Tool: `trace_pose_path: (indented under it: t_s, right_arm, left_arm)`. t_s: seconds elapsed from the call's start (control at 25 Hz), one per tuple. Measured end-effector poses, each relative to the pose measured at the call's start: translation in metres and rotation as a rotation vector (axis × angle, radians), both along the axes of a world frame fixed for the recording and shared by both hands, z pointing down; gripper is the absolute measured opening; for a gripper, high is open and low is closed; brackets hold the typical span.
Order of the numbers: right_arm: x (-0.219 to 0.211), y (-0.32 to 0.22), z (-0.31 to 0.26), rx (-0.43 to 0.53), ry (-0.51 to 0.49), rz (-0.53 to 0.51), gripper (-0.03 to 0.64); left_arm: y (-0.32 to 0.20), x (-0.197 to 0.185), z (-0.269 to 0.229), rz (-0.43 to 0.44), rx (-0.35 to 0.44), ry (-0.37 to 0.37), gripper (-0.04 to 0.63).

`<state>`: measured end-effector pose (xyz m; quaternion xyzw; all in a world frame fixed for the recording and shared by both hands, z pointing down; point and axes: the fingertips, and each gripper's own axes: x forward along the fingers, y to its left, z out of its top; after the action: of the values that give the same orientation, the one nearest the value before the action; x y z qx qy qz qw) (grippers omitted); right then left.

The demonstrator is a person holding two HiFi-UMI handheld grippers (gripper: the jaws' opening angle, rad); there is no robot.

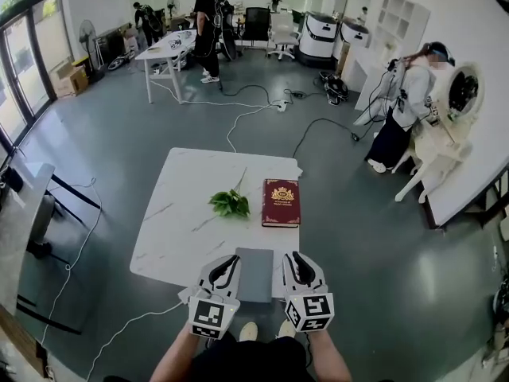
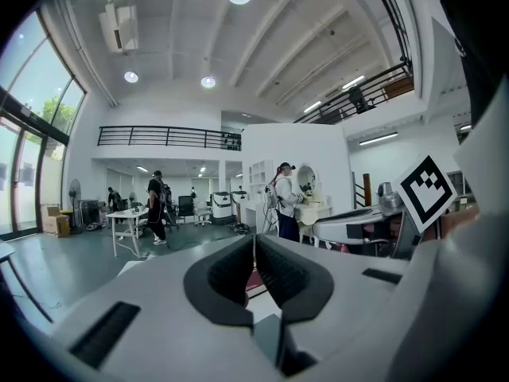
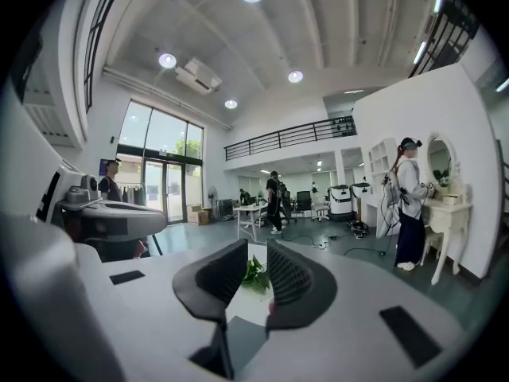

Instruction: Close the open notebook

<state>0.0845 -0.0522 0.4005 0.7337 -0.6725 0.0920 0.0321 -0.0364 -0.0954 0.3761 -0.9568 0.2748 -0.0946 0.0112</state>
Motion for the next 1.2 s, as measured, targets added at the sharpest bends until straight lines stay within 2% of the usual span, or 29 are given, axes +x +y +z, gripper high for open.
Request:
trace_pose_path:
  t_s: [0.24,0.48,1.2]
  right_arm:
    - [0.021,0.039,-0.011,0.036,0.005,0.105,0.062]
    - [0.03,0.059,-0.008,0.039,0.014,0.158,0.028]
    - [0.023,0.056,-0.009,0.038,0.038,0.124,0.017]
  left_arm:
    - [0.021,0.019,-0.012,0.084,0.031,-0.001,0.029]
    - [0.031,0.03,-0.01,0.126,0.04,-0.008,0.029]
    - [0.029,0.028,-0.007,0.106,0.033,-0.005,0.029]
